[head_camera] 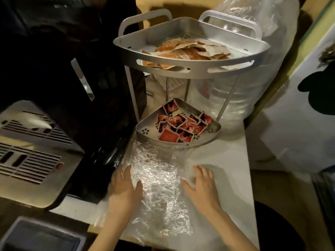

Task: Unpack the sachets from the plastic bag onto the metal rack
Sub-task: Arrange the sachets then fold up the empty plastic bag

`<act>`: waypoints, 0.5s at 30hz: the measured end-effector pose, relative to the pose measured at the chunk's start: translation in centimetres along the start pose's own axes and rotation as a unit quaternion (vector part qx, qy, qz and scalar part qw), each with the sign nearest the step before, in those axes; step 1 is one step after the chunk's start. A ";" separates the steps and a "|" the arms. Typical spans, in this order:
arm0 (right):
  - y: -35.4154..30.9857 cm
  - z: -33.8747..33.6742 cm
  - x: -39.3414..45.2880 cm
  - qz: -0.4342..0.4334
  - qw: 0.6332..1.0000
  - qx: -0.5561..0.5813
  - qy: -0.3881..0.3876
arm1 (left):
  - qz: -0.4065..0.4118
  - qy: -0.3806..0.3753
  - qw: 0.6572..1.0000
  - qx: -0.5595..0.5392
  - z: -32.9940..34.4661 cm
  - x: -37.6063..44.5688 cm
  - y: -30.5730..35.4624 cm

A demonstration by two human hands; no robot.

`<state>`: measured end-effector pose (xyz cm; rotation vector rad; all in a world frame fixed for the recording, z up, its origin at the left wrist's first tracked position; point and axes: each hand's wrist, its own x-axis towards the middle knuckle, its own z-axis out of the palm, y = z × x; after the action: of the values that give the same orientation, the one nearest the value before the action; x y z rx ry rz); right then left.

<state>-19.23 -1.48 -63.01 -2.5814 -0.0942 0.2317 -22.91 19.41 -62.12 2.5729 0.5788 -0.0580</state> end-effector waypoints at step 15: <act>-4.0 2.3 -3.4 0.007 0.997 0.062 -0.042 | -0.088 -0.009 0.995 0.036 1.9 -3.0 -0.5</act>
<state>-23.11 2.65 -62.34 -2.4501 -0.0906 0.3409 -25.75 17.76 -63.58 2.5815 0.8100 -0.1643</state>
